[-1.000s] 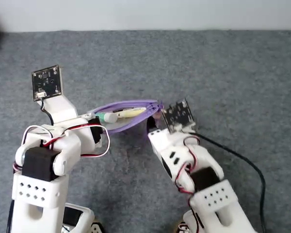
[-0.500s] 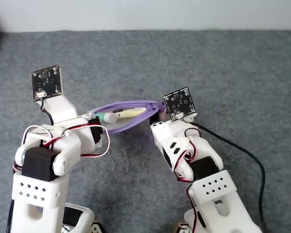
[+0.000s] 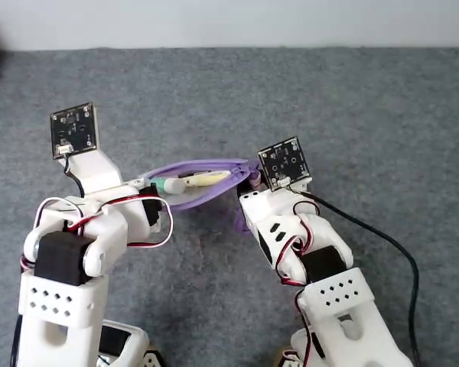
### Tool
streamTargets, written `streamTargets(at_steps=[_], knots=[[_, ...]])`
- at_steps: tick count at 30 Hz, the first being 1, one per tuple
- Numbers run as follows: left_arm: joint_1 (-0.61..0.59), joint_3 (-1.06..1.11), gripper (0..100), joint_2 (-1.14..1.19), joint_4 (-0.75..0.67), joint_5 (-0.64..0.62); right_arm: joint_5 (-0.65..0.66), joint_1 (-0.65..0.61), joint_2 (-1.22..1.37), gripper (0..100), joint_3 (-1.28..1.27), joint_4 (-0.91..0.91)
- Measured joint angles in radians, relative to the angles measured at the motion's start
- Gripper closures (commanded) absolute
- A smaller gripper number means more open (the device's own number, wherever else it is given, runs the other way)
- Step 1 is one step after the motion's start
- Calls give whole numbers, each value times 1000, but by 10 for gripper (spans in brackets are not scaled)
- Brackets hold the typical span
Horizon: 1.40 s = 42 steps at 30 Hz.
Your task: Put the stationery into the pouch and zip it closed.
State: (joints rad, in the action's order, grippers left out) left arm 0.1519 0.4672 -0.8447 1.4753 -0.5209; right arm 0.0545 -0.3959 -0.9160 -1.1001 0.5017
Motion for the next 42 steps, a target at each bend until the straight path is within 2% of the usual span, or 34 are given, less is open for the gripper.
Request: streamTargets(at_steps=[5, 7, 15, 33, 37, 42], knots=[[0, 0, 987, 0, 0, 0, 0, -3, 0, 804, 0, 14], [0, 0, 987, 0, 0, 0, 0, -9, -14, 775, 0, 46], [0, 0, 987, 0, 0, 0, 0, -21, -60, 909, 0, 83], [0, 0, 987, 0, 0, 0, 0, -23, -78, 913, 3, 83], [0, 0, 987, 0, 0, 0, 11, -21, -78, 998, 3, 83], [0, 0, 986, 0, 2, 0, 74, -12, -94, 989, 3, 83]])
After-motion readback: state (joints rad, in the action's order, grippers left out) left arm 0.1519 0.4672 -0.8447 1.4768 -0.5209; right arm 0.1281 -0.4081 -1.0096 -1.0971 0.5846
